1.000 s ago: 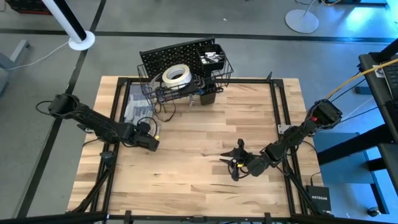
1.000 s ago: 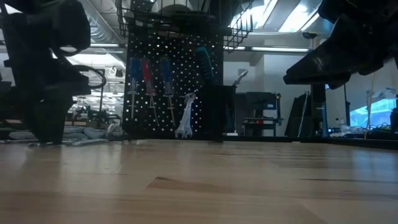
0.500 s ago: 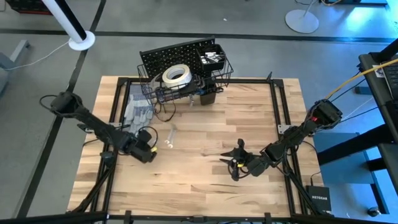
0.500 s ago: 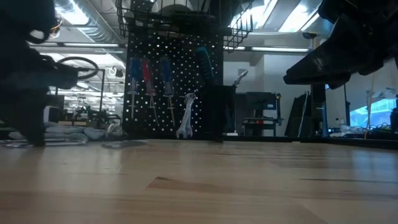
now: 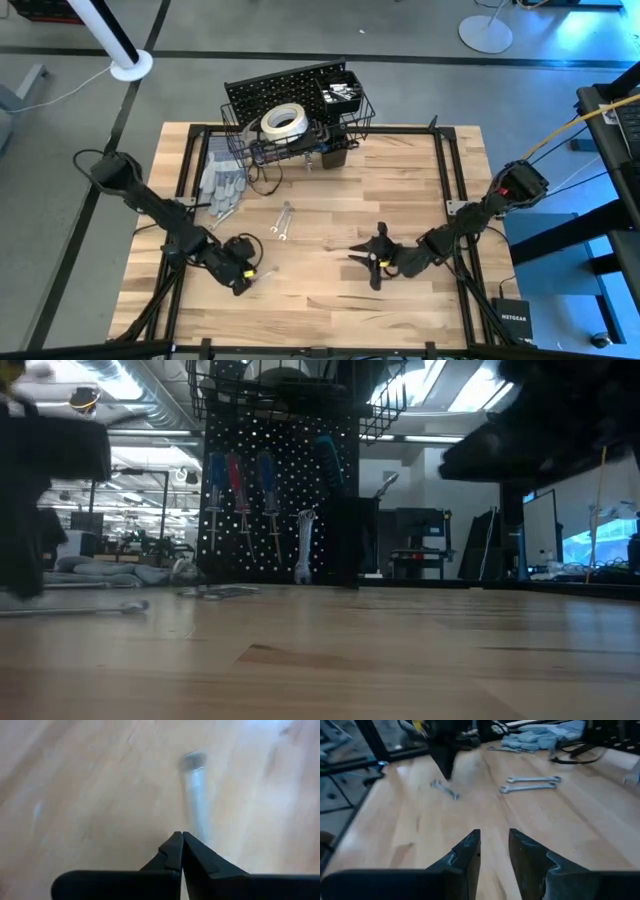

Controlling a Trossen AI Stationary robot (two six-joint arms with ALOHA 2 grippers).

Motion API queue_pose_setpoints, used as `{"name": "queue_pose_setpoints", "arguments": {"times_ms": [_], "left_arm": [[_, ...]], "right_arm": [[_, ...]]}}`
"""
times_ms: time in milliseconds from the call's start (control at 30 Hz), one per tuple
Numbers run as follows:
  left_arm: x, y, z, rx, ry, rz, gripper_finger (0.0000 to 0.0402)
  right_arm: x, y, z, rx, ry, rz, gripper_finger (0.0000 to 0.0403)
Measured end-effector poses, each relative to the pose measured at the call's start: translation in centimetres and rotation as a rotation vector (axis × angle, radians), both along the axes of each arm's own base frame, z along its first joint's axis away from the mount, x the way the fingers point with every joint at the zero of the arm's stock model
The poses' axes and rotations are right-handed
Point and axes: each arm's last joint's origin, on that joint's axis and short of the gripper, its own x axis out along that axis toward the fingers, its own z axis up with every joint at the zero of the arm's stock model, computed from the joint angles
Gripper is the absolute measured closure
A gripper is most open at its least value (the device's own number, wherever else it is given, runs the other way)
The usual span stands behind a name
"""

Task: Hang tools onto peg board
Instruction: Hang the wrench on the pegboard

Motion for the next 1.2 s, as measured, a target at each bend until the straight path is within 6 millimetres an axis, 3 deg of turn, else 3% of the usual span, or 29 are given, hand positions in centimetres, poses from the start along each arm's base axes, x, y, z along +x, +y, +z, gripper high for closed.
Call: {"name": "queue_pose_setpoints", "arguments": {"times_ms": [167, 300, 500, 700, 833, 1000, 1200], "left_arm": [[1.6, -0.4, -2.4, 0.039, -0.016, 0.000, 0.0400], [2.2, -0.4, -3.0, 0.037, -0.038, 0.020, 0.0400], [2.4, -0.5, -1.4, 0.073, -0.075, -0.043, 0.0401], [2.4, -1.0, 0.5, 0.060, -0.126, -0.072, 0.0401], [1.8, -1.4, 0.6, 0.073, -0.114, -0.087, 0.0401], [1.1, -1.7, 0.3, 0.065, -0.069, -0.051, 0.0401], [0.9, -1.8, 0.3, 0.089, -0.092, -0.019, 0.0401]], "right_arm": [[2.5, -1.1, -0.5, 0.046, -0.011, 0.129, 0.0297], [5.5, -1.2, -1.2, 0.009, 0.018, 0.267, 0.0297], [11.0, 0.3, -1.5, -0.117, 0.019, 0.441, 0.0297], [16.6, 0.8, -2.3, -0.211, 0.148, 0.446, 0.0303], [19.5, 0.4, -2.9, -0.239, 0.220, 0.434, 0.0336], [21.3, 0.0, -3.1, -0.220, 0.242, 0.453, 0.0394], [21.5, -0.3, -2.9, -0.203, 0.226, 0.469, 0.0391]]}}
